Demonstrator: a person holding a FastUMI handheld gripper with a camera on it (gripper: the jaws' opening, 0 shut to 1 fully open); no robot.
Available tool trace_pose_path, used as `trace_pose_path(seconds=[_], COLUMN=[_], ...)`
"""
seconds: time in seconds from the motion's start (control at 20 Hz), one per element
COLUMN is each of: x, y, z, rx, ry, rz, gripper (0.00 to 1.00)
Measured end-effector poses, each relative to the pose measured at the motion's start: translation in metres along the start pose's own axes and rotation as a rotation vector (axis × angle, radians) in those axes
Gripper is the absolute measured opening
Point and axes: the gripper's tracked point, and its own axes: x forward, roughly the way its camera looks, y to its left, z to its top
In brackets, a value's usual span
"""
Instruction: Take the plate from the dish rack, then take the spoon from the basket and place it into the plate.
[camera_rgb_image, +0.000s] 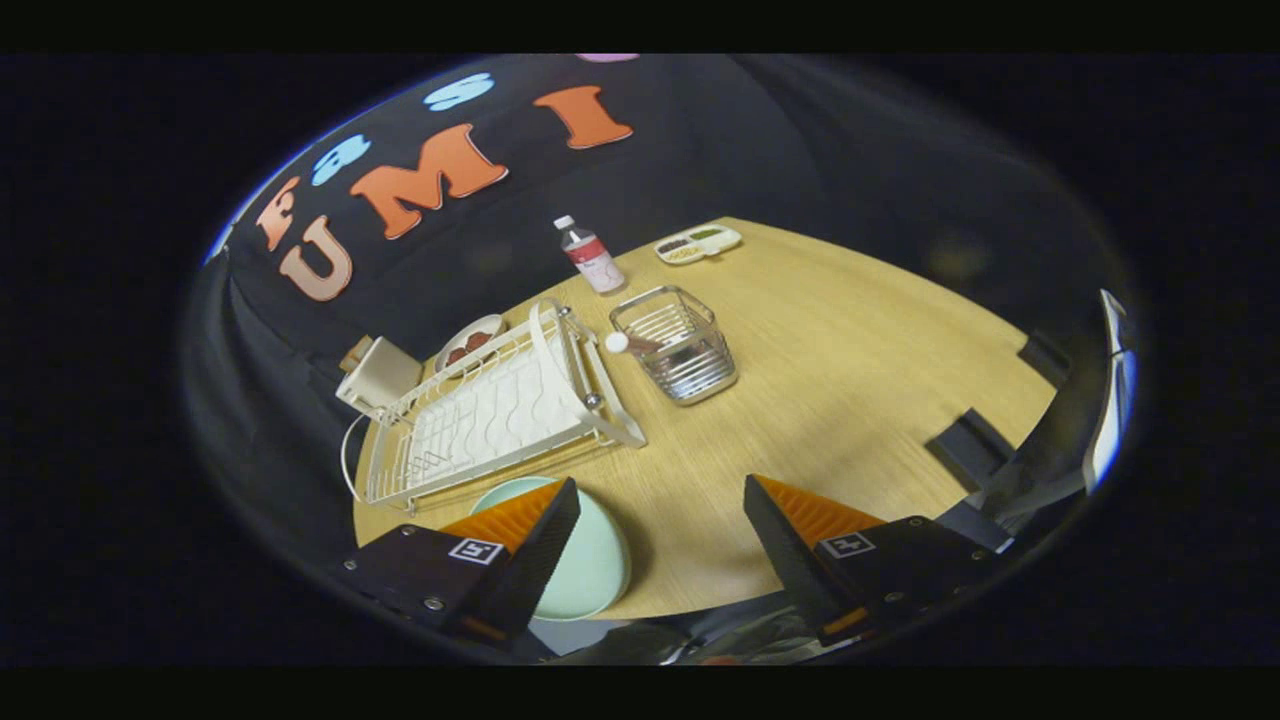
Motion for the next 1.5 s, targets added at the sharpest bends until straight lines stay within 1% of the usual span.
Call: trace_pose_path(seconds=[0.25, 0.5, 0.55, 0.65, 0.75, 0.8, 0.95, 1.05, 1.1, 1.15, 1.2, 1.25, 1.3, 1.35, 1.4, 1.45, 1.5], x=[0.001, 0.014, 0.02, 0.035, 0.05, 0.058, 0.067, 0.081, 0.086, 0.092, 0.097, 0.102, 0.104, 0.103, 0.11, 0.106, 0.107], y=[0.009, 0.029, 0.029, 0.024, 0.028, 0.024, 0.02, 0.018, 0.018, 0.016, 0.015, 0.015, 0.015, 0.017, 0.019, 0.021, 0.021], z=[0.054, 0.093, 0.099, 0.101, 0.087, 0.085, 0.097, 0.095, 0.093, 0.092, 0.09, 0.085, 0.082, 0.086, 0.084, 0.087, 0.087], rx=[-0.214, -0.388, -0.416, -0.448, -0.44, -0.44, -0.444, -0.446, -0.448, -0.454, -0.464, -0.468, -0.467, -0.472, -0.478, -0.505, -0.54], ry=[-0.184, -0.349, -0.372, -0.385, -0.333, -0.322, -0.37, -0.359, -0.348, -0.345, -0.337, -0.315, -0.304, -0.326, -0.319, -0.334, -0.339], rz=[-0.028, -0.012, -0.02, -0.033, 0.002, 0.002, -0.007, -0.002, 0.002, 0.003, 0.0, 0.006, 0.008, 0.016, 0.012, 0.0, -0.005], gripper=[0.98, 0.98, 0.99, 0.99, 0.99, 0.99, 0.99, 0.9, 0.89, 0.82, 0.78, 0.67, 0.6, 0.43, 0.37, 0.2, 0.17])
